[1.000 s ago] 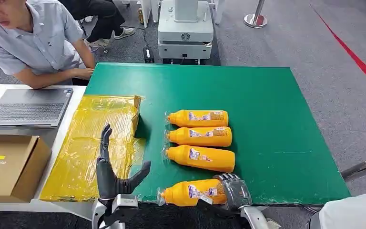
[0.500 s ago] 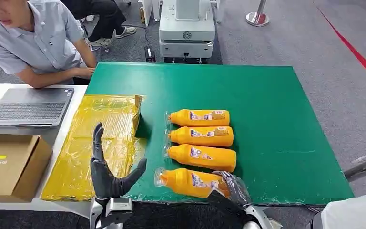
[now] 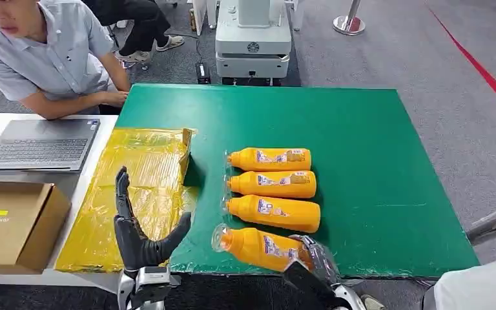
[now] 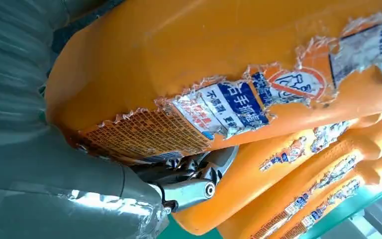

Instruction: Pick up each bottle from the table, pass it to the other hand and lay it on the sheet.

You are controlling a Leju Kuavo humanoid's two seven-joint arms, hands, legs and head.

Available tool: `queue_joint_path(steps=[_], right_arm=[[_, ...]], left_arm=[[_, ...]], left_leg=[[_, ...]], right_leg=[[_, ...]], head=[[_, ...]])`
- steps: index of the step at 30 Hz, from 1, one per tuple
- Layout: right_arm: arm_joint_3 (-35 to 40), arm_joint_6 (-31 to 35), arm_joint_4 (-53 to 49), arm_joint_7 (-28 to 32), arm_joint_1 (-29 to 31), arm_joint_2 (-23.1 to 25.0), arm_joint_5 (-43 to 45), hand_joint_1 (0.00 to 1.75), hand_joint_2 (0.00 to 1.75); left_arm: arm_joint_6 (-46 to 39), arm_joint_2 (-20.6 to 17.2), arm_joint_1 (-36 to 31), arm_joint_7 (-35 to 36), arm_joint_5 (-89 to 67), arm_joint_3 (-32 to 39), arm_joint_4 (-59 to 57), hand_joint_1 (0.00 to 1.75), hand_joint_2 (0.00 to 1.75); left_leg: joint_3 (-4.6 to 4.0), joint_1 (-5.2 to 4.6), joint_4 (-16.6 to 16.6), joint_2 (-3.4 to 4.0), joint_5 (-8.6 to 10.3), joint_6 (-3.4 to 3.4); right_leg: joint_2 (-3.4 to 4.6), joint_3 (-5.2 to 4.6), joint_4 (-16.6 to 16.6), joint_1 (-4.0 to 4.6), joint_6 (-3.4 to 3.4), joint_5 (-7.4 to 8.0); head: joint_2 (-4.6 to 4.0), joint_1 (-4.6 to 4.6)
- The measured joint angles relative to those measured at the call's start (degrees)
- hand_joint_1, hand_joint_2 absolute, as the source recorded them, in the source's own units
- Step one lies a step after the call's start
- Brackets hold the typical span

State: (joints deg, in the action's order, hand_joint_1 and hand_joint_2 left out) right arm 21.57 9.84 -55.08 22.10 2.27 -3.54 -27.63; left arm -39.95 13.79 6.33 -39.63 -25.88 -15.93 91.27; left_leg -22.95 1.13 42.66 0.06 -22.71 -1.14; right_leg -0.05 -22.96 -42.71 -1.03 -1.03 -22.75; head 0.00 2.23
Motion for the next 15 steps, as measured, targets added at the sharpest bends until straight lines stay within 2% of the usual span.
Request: queue_joint_path(steps=[10,13,15], right_arm=[[-0.5,0.4,-2.1,4.8,-1.6,1.8,3.8,1.75,1.75],[-1.0,0.5,-5.6,6.7,-2.9,2.2,6.4,1.75,1.75],[-1.3,0.7,-10.0,7.5,-4.1,2.3,8.3,1.75,1.75]], left_arm=[[0.0,-0.1,0.1,0.0,0.0,0.1,0.1,0.0,1.75],[0.0,-0.6,0.1,0.4,3.1,-0.1,-0.1,0.0,1.75],[0.0,-2.2,0.1,1.5,7.2,-1.4,-0.5,0.0,1.75]], left_leg=[[0.0,0.0,0.0,0.0,0.0,0.0],[0.0,0.0,0.0,0.0,0.0,0.0],[0.0,0.0,0.0,0.0,0.0,0.0]], right_leg=[[0.0,0.0,0.0,0.0,0.0,0.0],[0.0,0.0,0.0,0.0,0.0,0.0],[0.0,0.0,0.0,0.0,0.0,0.0]], head=[[0.0,0.02],[0.0,-0.09],[0.0,0.09]])
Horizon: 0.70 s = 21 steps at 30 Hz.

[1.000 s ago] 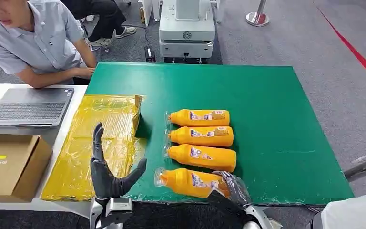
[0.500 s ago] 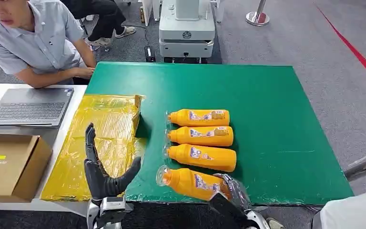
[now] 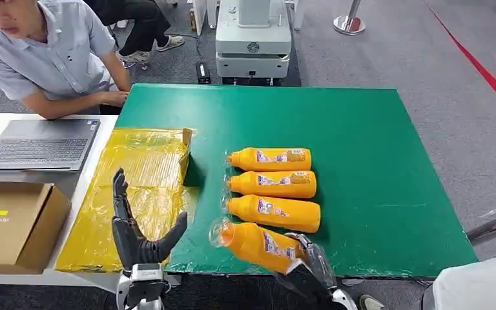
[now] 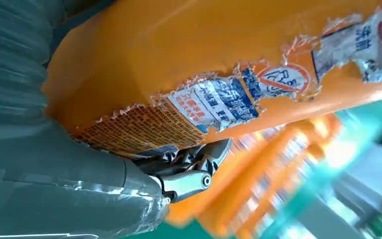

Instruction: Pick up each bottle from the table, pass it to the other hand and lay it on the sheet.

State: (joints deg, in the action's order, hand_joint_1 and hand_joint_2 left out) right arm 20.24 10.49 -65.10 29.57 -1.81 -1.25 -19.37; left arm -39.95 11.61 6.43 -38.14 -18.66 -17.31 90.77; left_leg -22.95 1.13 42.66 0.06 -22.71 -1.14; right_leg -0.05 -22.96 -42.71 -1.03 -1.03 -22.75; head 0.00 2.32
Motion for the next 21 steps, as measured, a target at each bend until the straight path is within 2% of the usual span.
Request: queue_joint_path(steps=[2,6,14,21], right_arm=[[-0.1,0.1,-3.4,0.3,-0.6,0.0,1.3,1.75,1.75],[-0.1,0.0,-7.9,0.4,-1.7,0.0,2.8,1.75,1.75],[0.0,-0.9,-12.0,1.9,-2.5,0.5,5.5,1.75,1.75],[-0.7,-3.3,-13.7,2.0,-2.4,1.6,10.6,1.75,1.75]], left_arm=[[0.0,-2.2,0.0,1.0,4.7,-1.7,-0.7,0.0,1.75],[1.0,-5.5,0.0,1.1,12.8,-5.7,-2.3,0.0,1.75],[5.2,-7.4,-0.2,2.0,17.0,-9.9,-2.6,0.0,1.75],[16.4,-8.0,-1.0,3.5,28.1,-11.1,-3.6,0.0,1.75]], left_leg=[[0.0,0.0,0.0,0.0,0.0,0.0],[0.0,0.0,0.0,0.0,0.0,0.0],[0.0,0.0,0.0,0.0,0.0,0.0],[0.0,0.0,0.0,0.0,0.0,0.0]], right_leg=[[0.0,0.0,0.0,0.0,0.0,0.0],[0.0,0.0,0.0,0.0,0.0,0.0],[0.0,0.0,0.0,0.0,0.0,0.0],[0.0,0.0,0.0,0.0,0.0,0.0]], head=[[0.0,-0.26],[0.0,0.0],[0.0,-0.13],[0.0,-0.13]])
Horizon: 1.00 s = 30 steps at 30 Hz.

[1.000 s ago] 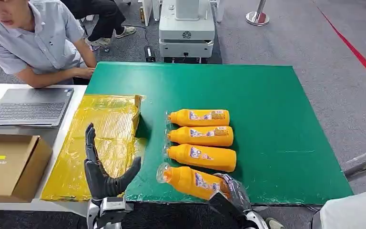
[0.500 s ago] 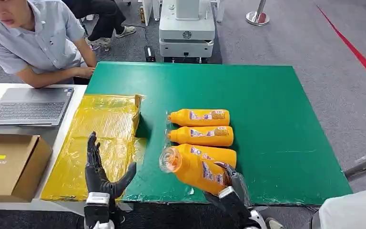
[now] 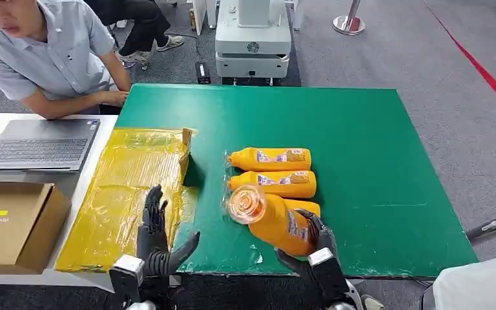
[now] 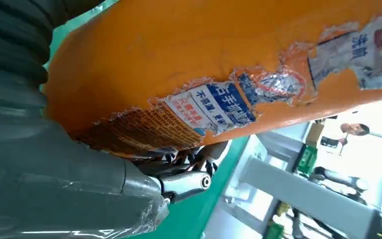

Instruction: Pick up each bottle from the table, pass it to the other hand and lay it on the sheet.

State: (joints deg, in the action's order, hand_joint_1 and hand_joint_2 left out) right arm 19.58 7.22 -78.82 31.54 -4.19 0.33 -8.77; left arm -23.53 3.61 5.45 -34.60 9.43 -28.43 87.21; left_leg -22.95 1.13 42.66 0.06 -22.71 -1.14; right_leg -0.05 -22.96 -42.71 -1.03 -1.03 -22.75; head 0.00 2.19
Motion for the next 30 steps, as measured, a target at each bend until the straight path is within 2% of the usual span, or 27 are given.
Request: queue_joint_path(steps=[3,11,23,30], right_arm=[[-0.4,-2.1,1.2,0.0,0.6,1.1,2.3,1.75,1.75],[-0.5,-4.1,3.2,-0.2,2.4,1.7,4.0,1.75,1.75],[0.5,-5.5,6.8,-1.0,4.4,2.0,3.7,1.75,1.75],[2.0,-5.7,11.3,-1.3,5.9,1.9,2.7,1.75,1.75]], left_arm=[[7.5,-0.2,-0.9,0.8,4.1,-1.8,-0.6,0.0,1.75],[14.0,-0.8,-1.5,1.4,6.5,-3.6,-2.2,0.0,1.75],[13.5,-0.5,-4.0,-0.4,2.1,-5.2,-5.1,0.0,1.75],[11.1,2.8,-9.7,-3.1,-0.9,-7.3,-12.6,0.0,1.75]], left_leg=[[0.0,0.0,0.0,0.0,0.0,0.0],[0.0,0.0,0.0,0.0,0.0,0.0],[0.0,0.0,0.0,0.0,0.0,0.0],[0.0,0.0,0.0,0.0,0.0,0.0]], right_leg=[[0.0,0.0,0.0,0.0,0.0,0.0],[0.0,0.0,0.0,0.0,0.0,0.0],[0.0,0.0,0.0,0.0,0.0,0.0],[0.0,0.0,0.0,0.0,0.0,0.0]], head=[[0.0,0.09],[0.0,0.11],[0.0,-0.02],[0.0,0.02]])
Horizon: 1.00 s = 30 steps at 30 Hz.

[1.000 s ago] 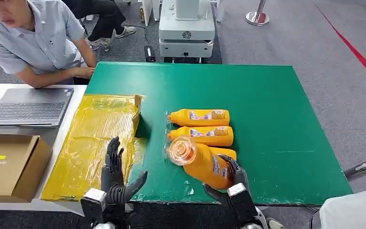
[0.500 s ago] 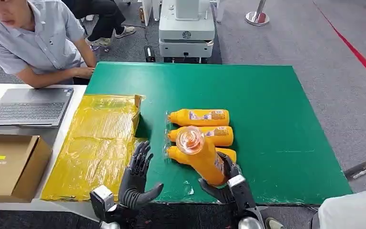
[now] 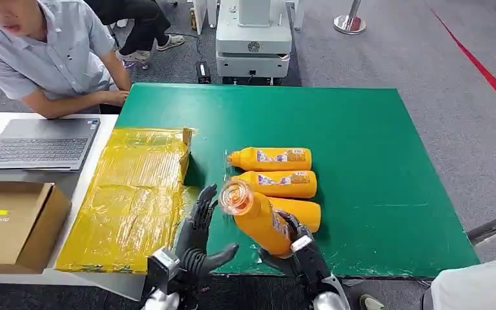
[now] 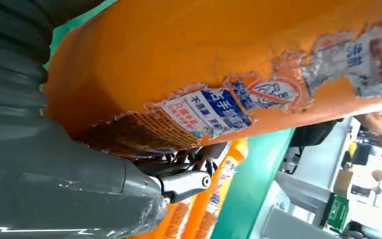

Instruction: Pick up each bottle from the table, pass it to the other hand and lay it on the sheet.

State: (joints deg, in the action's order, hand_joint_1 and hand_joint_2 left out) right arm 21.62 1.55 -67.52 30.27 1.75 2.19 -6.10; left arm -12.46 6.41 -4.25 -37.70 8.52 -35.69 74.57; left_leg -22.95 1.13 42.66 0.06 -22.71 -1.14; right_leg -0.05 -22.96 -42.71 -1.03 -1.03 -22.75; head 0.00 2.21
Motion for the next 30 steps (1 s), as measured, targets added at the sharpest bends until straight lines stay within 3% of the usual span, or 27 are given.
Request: queue_joint_path(steps=[3,7,11,13,15,19,22,26,30], right_arm=[[-0.1,-0.1,0.0,0.0,0.0,-0.2,-0.9,1.75,1.75],[-0.1,-0.7,0.0,-0.3,0.1,-0.1,-1.4,1.75,1.75],[-0.1,-1.7,0.1,-0.4,1.0,0.3,-1.4,1.75,1.75],[-0.1,-2.0,0.2,-0.6,1.3,0.4,-1.2,1.75,1.75],[-0.1,-2.3,0.7,-0.8,1.7,0.4,-1.0,1.75,1.75],[0.0,-2.5,2.3,-0.8,2.8,0.7,-0.7,1.75,1.75],[0.0,-2.6,3.1,-0.7,3.2,0.9,-0.6,1.75,1.75],[0.3,-2.6,3.7,-0.7,3.3,1.0,-0.6,1.75,1.75],[0.7,-2.5,3.8,-0.7,3.3,1.0,-0.6,1.75,1.75]], left_arm=[[-1.0,1.8,-2.8,0.0,-0.9,-0.4,-0.8,0.0,1.75],[-1.6,1.7,-3.0,0.0,-1.2,-0.4,-1.0,0.0,1.75],[-2.2,1.7,-2.8,0.0,-1.5,-0.3,-0.9,0.0,1.75],[-2.4,1.7,-2.8,0.0,-1.6,-0.2,-0.9,0.0,1.75],[-2.7,1.6,-2.8,0.0,-1.7,-0.1,-0.9,0.0,1.75],[-3.3,0.5,-1.8,-0.9,-2.0,0.5,-0.9,0.0,1.75],[-3.8,-0.3,-0.6,-1.6,-2.1,0.9,-0.9,0.0,1.75],[-4.0,-0.7,-0.2,-1.9,-2.6,0.9,-0.6,0.0,1.75],[-4.0,-0.9,-0.1,-1.9,-2.7,0.9,-0.5,0.0,1.75]], left_leg=[[0.0,0.0,0.0,0.0,0.0,0.0],[0.0,0.0,0.0,0.0,0.0,0.0],[0.0,0.0,0.0,0.0,0.0,0.0],[0.0,0.0,0.0,0.0,0.0,0.0],[0.0,0.0,0.0,0.0,0.0,0.0],[0.0,0.0,0.0,0.0,0.0,0.0],[0.0,0.0,0.0,0.0,0.0,0.0],[0.0,0.0,0.0,0.0,0.0,0.0],[0.0,0.0,0.0,0.0,0.0,0.0]], right_leg=[[0.0,0.0,0.0,0.0,0.0,0.0],[0.0,0.0,0.0,0.0,0.0,0.0],[0.0,0.0,0.0,0.0,0.0,0.0],[0.0,0.0,0.0,0.0,0.0,0.0],[0.0,0.0,0.0,0.0,0.0,0.0],[0.0,0.0,0.0,0.0,0.0,0.0],[0.0,0.0,0.0,0.0,0.0,0.0],[0.0,0.0,0.0,0.0,0.0,0.0],[0.0,0.0,0.0,0.0,0.0,0.0]], head=[[0.0,0.11],[0.0,-0.37],[0.0,0.22],[0.0,-0.13],[0.0,-0.35],[0.0,0.11],[0.0,-0.35],[0.0,0.17],[0.0,-0.29]])
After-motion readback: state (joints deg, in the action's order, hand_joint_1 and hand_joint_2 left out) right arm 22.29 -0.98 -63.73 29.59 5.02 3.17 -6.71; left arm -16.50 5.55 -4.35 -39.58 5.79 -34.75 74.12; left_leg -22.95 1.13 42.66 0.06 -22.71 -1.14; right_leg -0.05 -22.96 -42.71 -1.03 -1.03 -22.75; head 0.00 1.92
